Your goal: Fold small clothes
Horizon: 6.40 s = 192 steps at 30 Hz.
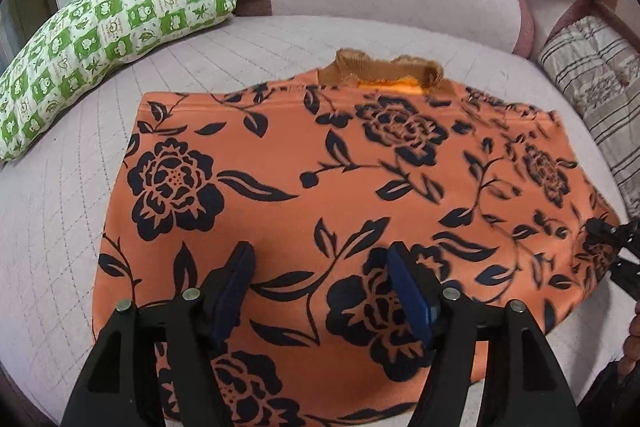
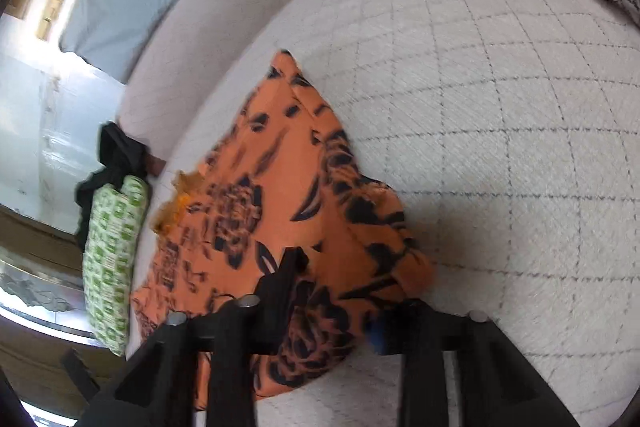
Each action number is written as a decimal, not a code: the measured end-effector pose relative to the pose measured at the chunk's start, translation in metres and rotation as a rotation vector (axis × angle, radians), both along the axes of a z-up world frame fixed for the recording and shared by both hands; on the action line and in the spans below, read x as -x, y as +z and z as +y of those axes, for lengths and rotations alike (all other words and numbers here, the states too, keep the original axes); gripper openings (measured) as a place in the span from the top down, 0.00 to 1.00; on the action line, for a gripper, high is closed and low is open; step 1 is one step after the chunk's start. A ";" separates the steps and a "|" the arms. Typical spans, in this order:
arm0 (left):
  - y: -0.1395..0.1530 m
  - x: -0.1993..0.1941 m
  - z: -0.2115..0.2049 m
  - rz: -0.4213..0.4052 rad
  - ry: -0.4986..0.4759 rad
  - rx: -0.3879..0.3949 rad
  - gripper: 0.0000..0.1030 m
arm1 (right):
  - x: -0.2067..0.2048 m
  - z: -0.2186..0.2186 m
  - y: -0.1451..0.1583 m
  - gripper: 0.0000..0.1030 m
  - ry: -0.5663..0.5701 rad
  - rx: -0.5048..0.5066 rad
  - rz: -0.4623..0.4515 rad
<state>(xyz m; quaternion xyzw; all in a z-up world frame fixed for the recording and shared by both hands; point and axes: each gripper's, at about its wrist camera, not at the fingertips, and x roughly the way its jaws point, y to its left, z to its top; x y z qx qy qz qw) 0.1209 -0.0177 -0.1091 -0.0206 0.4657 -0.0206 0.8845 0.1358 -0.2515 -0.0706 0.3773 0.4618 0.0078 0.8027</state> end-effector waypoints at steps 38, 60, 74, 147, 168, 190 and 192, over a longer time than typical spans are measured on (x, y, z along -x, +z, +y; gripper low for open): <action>0.013 0.107 0.244 -0.154 0.542 0.235 0.27 | 0.038 0.415 0.045 0.79 0.915 0.509 -0.313; 0.009 0.047 0.133 0.045 0.220 0.348 0.63 | 0.067 0.254 0.089 0.35 0.608 0.148 -0.380; 0.002 0.072 0.137 0.016 0.244 0.303 0.87 | 0.059 0.239 0.073 0.35 0.567 0.115 -0.336; 0.064 0.008 0.111 -0.051 0.025 0.211 0.67 | 0.016 0.196 0.079 0.27 0.521 -0.071 -0.295; -0.003 -0.015 0.140 0.044 0.103 0.244 0.80 | -0.076 0.218 0.037 0.69 0.599 -0.090 -0.066; -0.003 -0.010 0.139 -0.006 0.067 0.241 0.79 | -0.110 0.245 0.025 0.65 0.578 0.111 -0.016; -0.004 -0.010 0.141 -0.008 0.068 0.258 0.78 | -0.103 0.235 0.031 0.49 0.544 0.049 -0.044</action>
